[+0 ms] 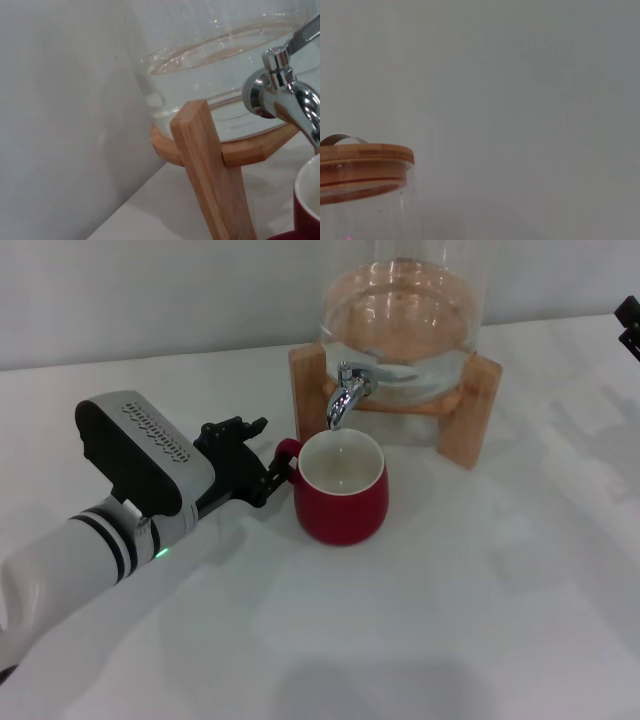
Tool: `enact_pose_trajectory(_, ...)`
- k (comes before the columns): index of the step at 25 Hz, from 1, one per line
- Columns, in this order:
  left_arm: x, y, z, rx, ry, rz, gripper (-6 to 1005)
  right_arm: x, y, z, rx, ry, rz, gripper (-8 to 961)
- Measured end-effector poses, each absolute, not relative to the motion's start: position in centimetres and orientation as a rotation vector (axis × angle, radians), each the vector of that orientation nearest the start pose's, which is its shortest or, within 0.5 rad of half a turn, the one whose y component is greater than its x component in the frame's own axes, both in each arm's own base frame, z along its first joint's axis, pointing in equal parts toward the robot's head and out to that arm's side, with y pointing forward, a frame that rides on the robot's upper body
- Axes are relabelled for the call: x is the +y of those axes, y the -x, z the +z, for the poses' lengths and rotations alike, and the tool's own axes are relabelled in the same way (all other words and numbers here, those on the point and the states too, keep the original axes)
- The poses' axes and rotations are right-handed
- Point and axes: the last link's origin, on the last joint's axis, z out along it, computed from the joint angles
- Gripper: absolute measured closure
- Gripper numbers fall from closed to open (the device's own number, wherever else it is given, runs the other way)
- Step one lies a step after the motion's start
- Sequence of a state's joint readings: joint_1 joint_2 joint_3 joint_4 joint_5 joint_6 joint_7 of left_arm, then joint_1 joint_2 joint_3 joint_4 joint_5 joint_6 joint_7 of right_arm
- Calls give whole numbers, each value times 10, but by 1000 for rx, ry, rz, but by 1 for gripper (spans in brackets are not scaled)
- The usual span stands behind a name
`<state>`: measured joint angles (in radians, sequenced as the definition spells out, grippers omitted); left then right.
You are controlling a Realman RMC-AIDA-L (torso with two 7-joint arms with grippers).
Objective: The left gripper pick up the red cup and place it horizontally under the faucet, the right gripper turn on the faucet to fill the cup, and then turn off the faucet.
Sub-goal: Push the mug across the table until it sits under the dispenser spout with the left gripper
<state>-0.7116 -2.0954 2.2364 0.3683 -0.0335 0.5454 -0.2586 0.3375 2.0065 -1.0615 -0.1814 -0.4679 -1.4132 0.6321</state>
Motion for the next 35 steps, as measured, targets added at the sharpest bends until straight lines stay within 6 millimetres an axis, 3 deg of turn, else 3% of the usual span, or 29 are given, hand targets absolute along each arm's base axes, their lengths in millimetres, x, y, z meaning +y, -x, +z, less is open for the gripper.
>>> enact_pose_trajectory(35,380,212,-131,-151,2383,-334,509,310,-345,69,523,1531,1038,85)
